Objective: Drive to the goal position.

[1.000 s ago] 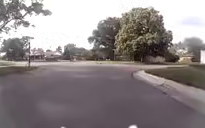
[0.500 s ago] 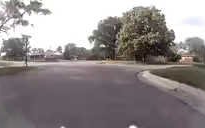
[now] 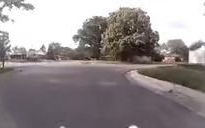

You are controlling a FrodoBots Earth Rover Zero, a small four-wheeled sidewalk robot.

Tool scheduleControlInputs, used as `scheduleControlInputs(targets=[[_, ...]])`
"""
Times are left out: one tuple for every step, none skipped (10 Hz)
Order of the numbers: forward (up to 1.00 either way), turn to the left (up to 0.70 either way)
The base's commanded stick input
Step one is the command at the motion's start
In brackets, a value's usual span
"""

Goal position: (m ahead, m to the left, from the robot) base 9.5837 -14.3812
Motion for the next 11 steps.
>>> scheduleControlInputs(targets=[[1.00, 0.00], [1.00, 0.00], [1.00, 0.00], [1.00, 0.00], [1.00, 0.00], [1.00, 0.00], [1.00, 0.00], [1.00, 0.00], [1.00, 0.00], [1.00, 0.00], [1.00, 0.00]])
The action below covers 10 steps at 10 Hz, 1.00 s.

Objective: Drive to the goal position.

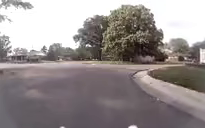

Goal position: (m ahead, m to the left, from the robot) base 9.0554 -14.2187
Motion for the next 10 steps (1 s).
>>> scheduleControlInputs(targets=[[1.00, 0.00], [1.00, 0.00], [1.00, 0.00], [1.00, 0.00], [1.00, 0.00], [1.00, 0.00], [1.00, 0.00], [1.00, 0.00], [1.00, 0.00], [1.00, -0.13]])
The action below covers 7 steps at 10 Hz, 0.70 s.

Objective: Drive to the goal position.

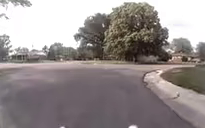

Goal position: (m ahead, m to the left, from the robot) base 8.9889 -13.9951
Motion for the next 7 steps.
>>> scheduleControlInputs(targets=[[1.00, -0.31], [1.00, -0.40], [1.00, -0.40], [1.00, -0.40], [1.00, -0.40], [1.00, -0.40], [1.00, -0.40]])
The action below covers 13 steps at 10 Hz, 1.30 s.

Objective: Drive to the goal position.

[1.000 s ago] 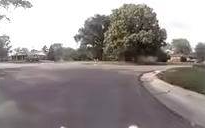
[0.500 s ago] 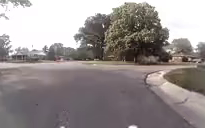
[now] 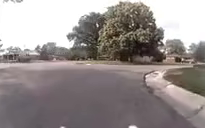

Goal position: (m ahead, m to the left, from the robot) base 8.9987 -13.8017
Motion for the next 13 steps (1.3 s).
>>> scheduleControlInputs(targets=[[1.00, -0.40], [1.00, -0.37], [1.00, -0.08], [1.00, 0.00], [1.00, 0.00], [1.00, 0.00], [1.00, 0.00], [1.00, 0.00], [1.00, 0.00], [1.00, 0.00], [1.00, 0.00], [1.00, 0.00], [1.00, 0.00]])
